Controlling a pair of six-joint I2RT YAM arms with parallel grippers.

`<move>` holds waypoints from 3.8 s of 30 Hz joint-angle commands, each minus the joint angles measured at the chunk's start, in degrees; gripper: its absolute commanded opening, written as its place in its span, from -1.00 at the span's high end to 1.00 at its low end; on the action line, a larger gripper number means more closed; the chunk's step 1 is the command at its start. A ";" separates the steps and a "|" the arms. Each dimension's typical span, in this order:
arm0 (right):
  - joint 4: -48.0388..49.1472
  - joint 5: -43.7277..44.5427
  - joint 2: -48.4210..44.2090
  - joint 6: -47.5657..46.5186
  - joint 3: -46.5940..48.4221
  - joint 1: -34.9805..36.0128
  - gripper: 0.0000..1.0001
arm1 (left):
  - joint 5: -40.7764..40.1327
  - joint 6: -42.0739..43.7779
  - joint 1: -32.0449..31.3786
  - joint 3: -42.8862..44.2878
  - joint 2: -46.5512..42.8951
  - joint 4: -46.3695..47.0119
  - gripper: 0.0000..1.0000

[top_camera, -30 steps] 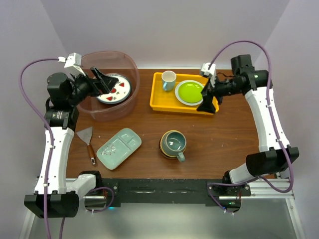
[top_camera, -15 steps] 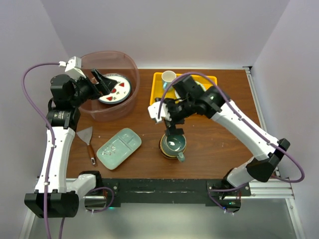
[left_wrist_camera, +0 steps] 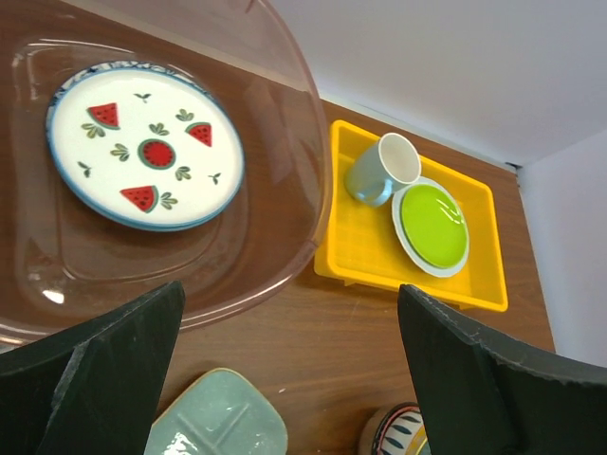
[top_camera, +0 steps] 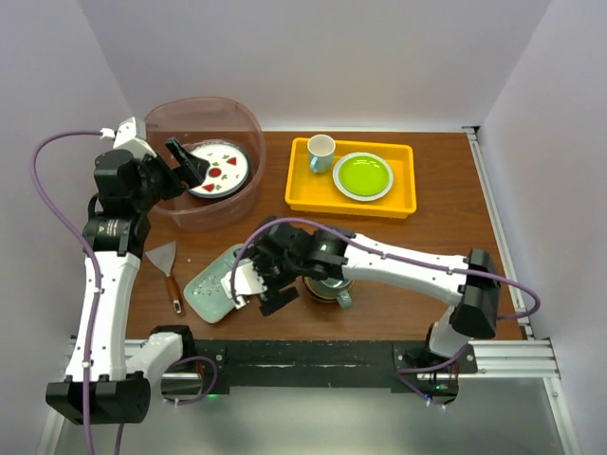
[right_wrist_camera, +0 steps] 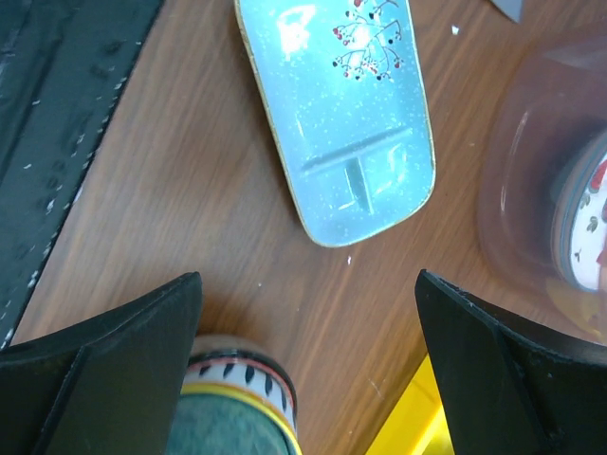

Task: Place the mixed dishes into the plastic bin
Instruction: Pick up the plate at the center of the board.

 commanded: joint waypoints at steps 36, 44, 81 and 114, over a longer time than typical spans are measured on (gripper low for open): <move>31.54 8.13 11.03 -7.03 -13.22 7.61 -0.96 | -11.63 8.88 0.26 -4.59 -13.62 -6.34 -1.00; 34.26 9.26 15.68 -8.61 -12.69 7.61 -0.85 | -11.99 9.06 0.18 -4.15 -14.41 -6.86 -1.00; 36.82 9.88 17.02 -9.67 -10.85 7.61 1.00 | -4.61 8.36 0.17 -4.33 -13.62 -5.28 -1.00; 14.15 6.19 0.14 -10.72 -0.22 7.61 1.00 | 6.29 2.99 0.18 -10.75 -12.39 -1.06 -1.00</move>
